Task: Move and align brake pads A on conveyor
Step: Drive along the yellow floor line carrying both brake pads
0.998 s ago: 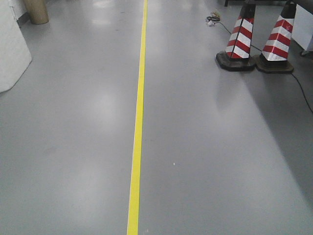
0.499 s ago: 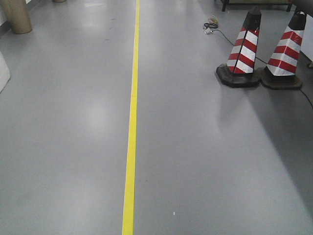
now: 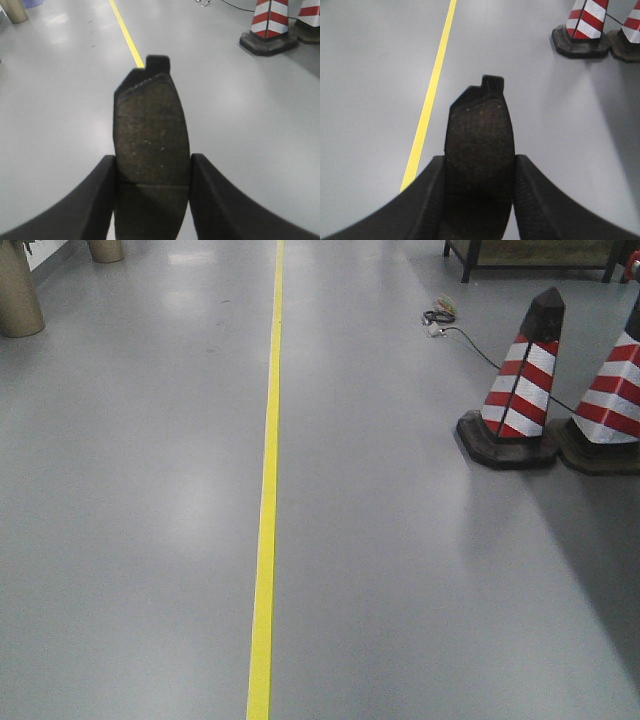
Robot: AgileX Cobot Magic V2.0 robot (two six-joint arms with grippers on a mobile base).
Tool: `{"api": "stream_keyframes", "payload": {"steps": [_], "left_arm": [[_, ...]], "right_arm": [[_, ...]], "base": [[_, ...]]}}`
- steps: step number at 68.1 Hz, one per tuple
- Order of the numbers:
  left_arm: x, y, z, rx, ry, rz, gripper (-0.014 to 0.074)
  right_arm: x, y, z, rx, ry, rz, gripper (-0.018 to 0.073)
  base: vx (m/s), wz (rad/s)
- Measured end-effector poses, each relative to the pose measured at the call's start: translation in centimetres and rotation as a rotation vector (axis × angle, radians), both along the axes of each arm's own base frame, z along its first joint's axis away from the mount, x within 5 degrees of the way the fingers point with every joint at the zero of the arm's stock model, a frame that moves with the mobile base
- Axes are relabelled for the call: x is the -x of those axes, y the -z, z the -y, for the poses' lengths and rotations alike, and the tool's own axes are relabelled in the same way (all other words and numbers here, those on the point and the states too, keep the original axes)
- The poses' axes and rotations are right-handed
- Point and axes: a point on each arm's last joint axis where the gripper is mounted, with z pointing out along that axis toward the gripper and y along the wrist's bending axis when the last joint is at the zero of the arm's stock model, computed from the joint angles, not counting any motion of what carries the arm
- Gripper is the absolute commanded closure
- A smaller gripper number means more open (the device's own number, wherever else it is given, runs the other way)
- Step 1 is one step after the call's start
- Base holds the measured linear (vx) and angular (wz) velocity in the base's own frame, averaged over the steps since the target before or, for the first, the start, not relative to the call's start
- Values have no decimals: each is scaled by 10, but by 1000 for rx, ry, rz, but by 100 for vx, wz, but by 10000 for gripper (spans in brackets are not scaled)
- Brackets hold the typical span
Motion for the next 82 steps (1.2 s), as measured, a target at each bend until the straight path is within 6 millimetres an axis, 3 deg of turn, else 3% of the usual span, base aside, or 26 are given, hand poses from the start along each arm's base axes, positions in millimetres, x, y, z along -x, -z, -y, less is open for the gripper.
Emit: {"api": "stream_keyframes", "payload": {"steps": [82], "left_arm": [[0,0,0,0,0,1,603]], "right_arm": [[0,0,0,0,0,0,571]], "base": [[67,0]]}}
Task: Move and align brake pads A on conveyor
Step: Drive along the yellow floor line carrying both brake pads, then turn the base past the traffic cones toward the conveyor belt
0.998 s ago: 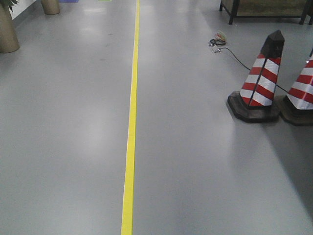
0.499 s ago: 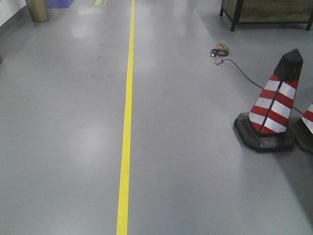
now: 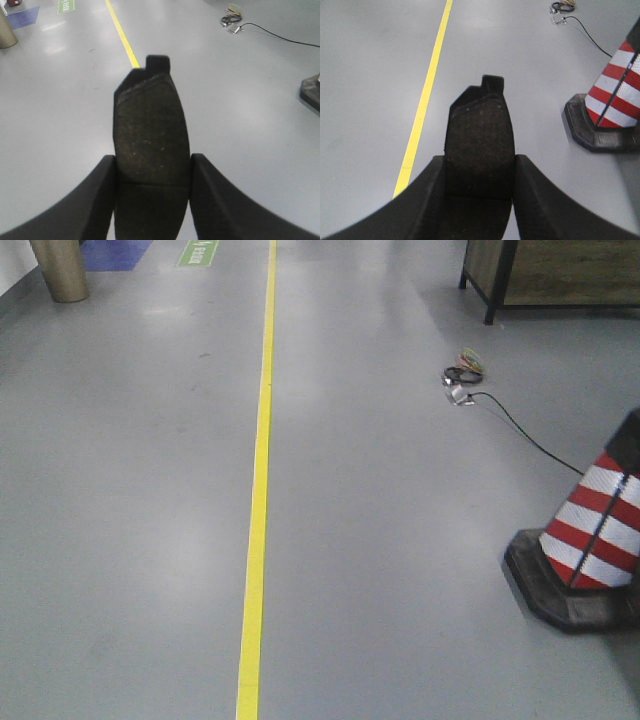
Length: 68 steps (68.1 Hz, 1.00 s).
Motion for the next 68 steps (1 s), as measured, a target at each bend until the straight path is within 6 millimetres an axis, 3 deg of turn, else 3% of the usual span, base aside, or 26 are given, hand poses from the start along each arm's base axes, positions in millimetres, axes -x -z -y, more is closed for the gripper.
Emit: {"api": "stream_keyframes", "payload": {"steps": [37,68], "left_arm": [[0,0,0,0,0,0,603],[0,0,0,-1,0,0,603]], "right_arm": [[0,0,0,0,0,0,571],[0,0,0,0,0,0,571]], "base": [[44,-5],[27,-54]]}}
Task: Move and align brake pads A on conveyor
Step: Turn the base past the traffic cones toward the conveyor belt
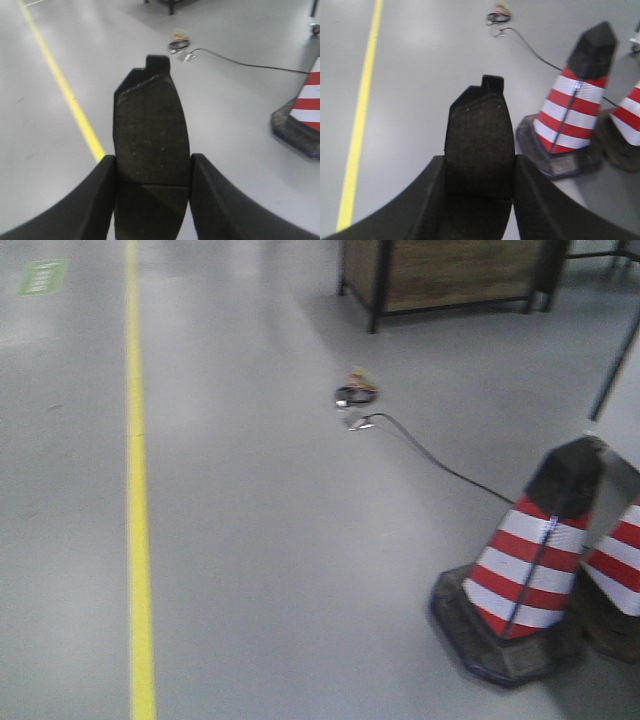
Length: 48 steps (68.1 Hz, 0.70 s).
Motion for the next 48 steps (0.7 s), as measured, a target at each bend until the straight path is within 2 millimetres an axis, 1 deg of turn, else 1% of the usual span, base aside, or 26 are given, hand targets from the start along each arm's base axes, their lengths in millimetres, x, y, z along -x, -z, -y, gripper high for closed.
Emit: {"api": "stream_keyframes", "payload": {"steps": [48], "left_arm": [[0,0,0,0,0,0,603]], "right_arm": [[0,0,0,0,0,0,571]], "base": [[24,-77]]}}
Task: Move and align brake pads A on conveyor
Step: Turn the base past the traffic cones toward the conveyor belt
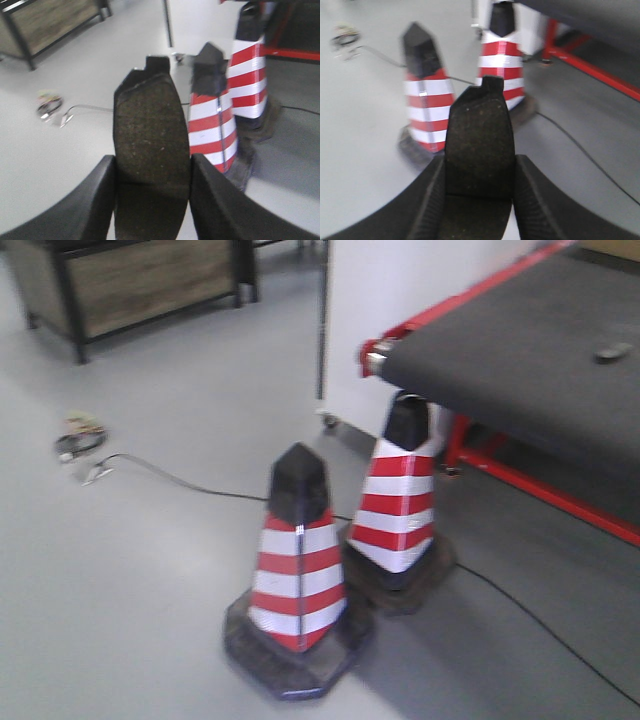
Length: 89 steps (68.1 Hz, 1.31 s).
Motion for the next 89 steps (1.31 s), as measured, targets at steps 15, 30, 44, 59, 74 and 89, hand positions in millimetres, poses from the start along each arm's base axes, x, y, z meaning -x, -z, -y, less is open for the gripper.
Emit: {"api": "stream_keyframes", "payload": {"steps": [15,30,44,59,74,89], "left_arm": [[0,0,0,0,0,0,603],[0,0,0,0,0,0,603],[0,0,0,0,0,0,603],[0,0,0,1,0,0,603],[0,0,0,1,0,0,603],[0,0,0,1,0,0,603]], "right_arm": [[0,0,0,0,0,0,571],[0,0,0,0,0,0,571],[0,0,0,1,0,0,571],[0,0,0,1,0,0,571],[0,0,0,1,0,0,571],[0,0,0,0,0,-1,571]], "base": [[23,-85],[23,-89],[24,-86],[28,-55],[36,-22],[42,-3]]}}
